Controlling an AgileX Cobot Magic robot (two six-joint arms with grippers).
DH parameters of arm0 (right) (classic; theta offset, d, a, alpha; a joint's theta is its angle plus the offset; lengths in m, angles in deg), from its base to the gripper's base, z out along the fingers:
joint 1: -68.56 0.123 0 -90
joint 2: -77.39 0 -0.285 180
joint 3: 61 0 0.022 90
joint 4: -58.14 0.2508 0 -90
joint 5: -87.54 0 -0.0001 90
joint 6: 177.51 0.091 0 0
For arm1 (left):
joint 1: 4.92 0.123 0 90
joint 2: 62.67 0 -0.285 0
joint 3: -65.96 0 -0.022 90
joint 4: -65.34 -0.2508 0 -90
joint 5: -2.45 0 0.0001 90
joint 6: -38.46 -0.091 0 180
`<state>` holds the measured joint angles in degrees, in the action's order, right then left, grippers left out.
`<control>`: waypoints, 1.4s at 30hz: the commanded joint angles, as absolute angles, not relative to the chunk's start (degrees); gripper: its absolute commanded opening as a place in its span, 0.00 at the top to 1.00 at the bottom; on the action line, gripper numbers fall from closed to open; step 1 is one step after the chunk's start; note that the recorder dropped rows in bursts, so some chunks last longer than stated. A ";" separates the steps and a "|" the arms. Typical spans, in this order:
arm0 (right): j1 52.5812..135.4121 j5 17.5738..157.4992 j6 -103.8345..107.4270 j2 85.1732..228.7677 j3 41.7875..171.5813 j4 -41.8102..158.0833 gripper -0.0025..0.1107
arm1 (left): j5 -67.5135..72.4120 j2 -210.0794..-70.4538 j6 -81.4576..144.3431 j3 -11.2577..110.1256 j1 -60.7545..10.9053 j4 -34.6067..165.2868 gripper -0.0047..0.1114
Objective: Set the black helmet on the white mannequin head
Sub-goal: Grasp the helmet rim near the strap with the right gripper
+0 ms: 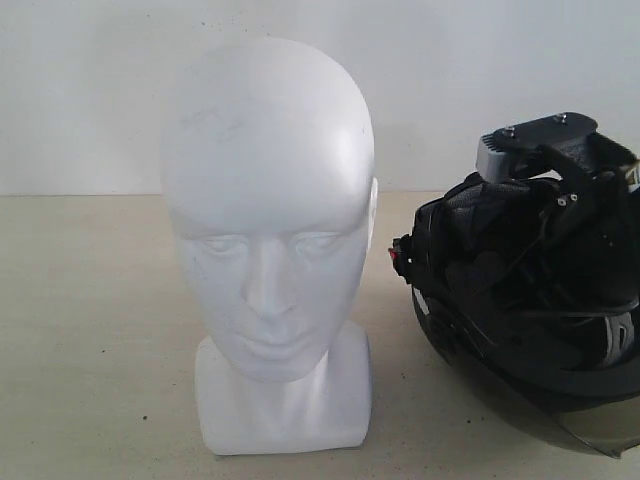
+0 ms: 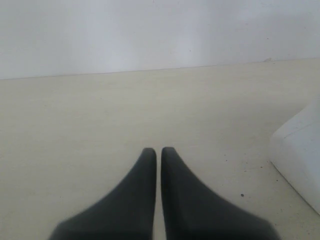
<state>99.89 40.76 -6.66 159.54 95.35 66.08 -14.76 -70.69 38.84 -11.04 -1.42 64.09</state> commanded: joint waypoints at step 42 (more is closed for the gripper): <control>100.05 56.53 -5.54 178.06 95.21 70.19 0.39 | -14.74 -70.45 39.01 -11.26 -1.75 64.53 0.92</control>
